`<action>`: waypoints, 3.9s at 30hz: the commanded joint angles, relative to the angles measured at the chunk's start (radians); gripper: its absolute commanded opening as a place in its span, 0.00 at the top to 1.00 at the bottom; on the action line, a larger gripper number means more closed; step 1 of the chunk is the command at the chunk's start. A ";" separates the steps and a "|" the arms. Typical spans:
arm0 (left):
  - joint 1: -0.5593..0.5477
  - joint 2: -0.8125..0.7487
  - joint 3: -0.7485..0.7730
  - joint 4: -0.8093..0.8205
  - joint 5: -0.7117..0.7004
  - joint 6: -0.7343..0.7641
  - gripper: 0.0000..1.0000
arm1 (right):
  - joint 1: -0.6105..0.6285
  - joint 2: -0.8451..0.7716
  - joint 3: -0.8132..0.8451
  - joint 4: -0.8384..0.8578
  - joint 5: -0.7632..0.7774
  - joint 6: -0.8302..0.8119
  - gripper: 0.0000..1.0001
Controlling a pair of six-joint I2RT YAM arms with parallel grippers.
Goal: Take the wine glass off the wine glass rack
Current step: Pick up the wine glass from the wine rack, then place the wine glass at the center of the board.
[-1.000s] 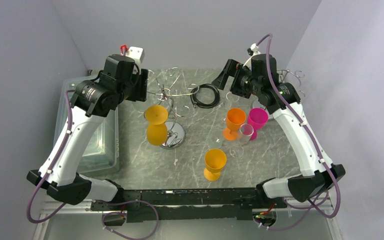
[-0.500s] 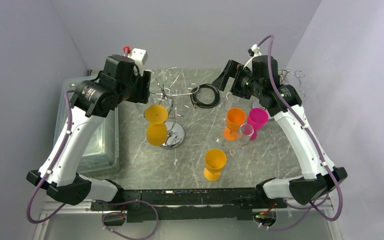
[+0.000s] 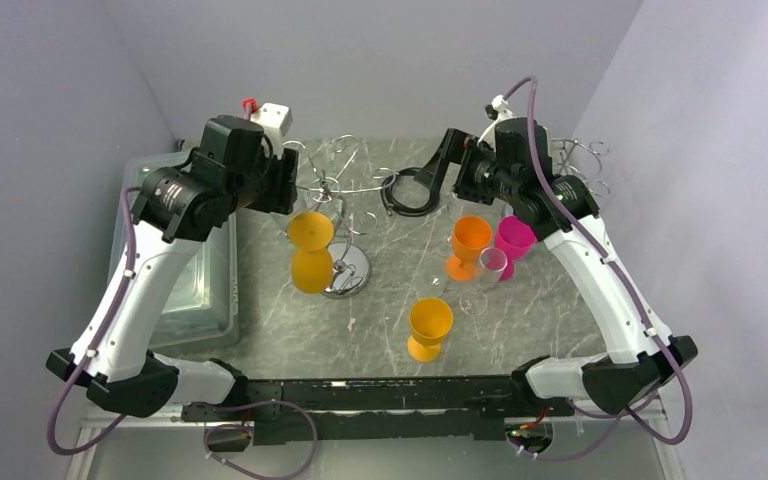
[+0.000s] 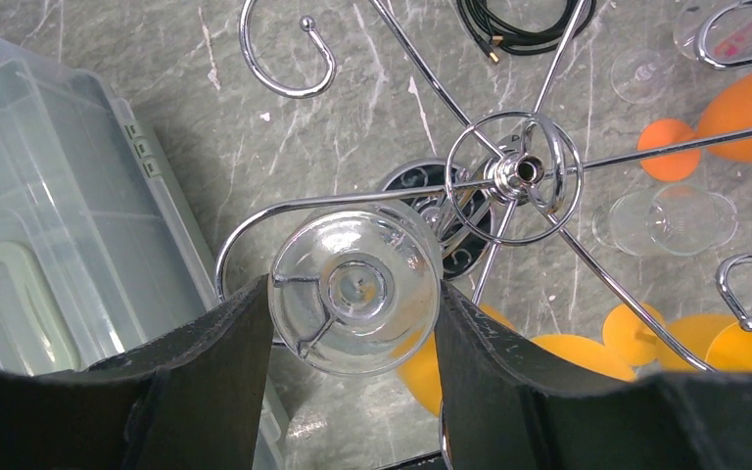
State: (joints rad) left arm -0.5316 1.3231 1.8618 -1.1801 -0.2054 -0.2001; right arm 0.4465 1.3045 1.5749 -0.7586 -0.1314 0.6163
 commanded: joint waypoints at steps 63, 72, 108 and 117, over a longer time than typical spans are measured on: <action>-0.004 -0.124 0.021 -0.143 -0.006 -0.038 0.80 | 0.496 -0.144 -0.073 0.177 0.296 -0.120 0.00; -0.004 -0.192 -0.040 -0.173 -0.016 -0.071 0.80 | 0.777 -0.122 -0.126 0.237 0.525 -0.153 0.03; -0.004 -0.379 -0.136 -0.256 0.038 -0.127 0.81 | 1.109 0.327 -0.048 0.683 0.783 -0.353 0.01; -0.004 -0.390 -0.131 -0.268 0.050 -0.139 0.81 | 1.109 0.399 -0.006 0.749 0.792 -0.406 0.01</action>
State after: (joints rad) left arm -0.5316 0.9447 1.7206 -1.4879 -0.1719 -0.3134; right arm 1.5482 1.6806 1.5047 -0.0975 0.6437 0.2527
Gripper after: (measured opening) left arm 0.595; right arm 0.991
